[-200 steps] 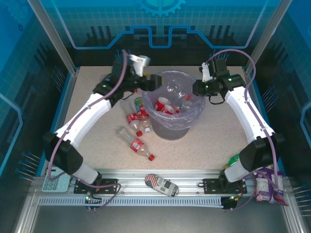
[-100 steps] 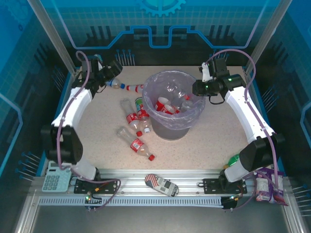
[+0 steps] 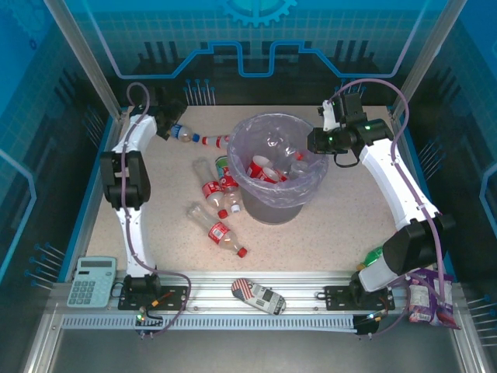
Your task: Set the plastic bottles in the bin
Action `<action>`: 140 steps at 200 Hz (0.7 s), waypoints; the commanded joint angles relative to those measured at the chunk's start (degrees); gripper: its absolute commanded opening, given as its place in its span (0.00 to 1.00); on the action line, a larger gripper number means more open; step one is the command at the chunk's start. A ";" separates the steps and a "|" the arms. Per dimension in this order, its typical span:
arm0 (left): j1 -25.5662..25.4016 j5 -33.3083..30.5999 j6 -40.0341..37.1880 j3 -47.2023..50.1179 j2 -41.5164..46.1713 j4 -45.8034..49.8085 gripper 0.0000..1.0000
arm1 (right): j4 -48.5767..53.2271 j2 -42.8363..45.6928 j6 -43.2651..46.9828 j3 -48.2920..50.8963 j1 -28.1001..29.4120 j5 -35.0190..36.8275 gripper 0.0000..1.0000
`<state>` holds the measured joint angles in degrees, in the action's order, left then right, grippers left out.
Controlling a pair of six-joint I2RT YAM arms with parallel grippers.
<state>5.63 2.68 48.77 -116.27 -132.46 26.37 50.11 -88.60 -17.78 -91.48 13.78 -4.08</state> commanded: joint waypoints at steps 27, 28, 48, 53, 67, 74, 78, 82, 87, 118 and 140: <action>0.00 -3.78 -4.39 -5.12 -6.17 7.89 0.94 | 0.47 2.20 0.47 0.42 0.79 -0.28 0.24; 0.00 -3.80 -4.39 -5.12 -6.15 7.85 0.94 | 0.45 2.20 0.47 0.38 0.76 -0.25 0.24; 0.06 -3.86 -4.56 -4.59 -6.86 7.40 0.93 | 0.09 2.04 0.47 0.37 0.77 -0.30 0.24; 0.07 -3.90 -4.42 -4.58 -7.08 7.34 0.92 | 0.00 1.93 0.47 0.41 0.76 -0.39 0.24; 0.08 -3.70 -4.21 -4.64 -7.84 7.18 0.91 | -0.10 1.67 0.38 0.38 0.74 -0.66 0.24; 0.08 -3.68 -4.13 -4.70 -8.24 7.20 0.91 | -0.18 1.72 0.38 0.38 0.74 -0.67 0.24; 0.17 -3.69 -4.00 -4.70 -8.40 7.20 0.90 | -0.26 1.75 0.32 0.42 0.73 -0.68 0.24; 0.17 -3.69 -3.90 -4.73 -8.57 7.20 0.89 | -0.27 1.79 0.30 0.45 0.75 -0.67 0.24; 0.26 -3.72 -3.79 -4.65 -8.73 7.20 0.88 | -0.27 1.84 0.32 0.57 0.74 -0.67 0.24; 0.70 -3.61 -2.52 -2.51 -8.66 6.32 0.75 | -0.36 2.55 0.38 1.05 0.74 -0.10 0.24; 0.95 -3.97 -1.79 0.80 -7.10 4.22 0.67 | -0.45 2.73 0.38 1.39 0.70 -0.12 0.24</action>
<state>5.76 -0.23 46.61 -119.07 -140.09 31.00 50.02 -87.70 -17.78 -90.72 13.78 -3.64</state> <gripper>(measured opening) 0.705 0.243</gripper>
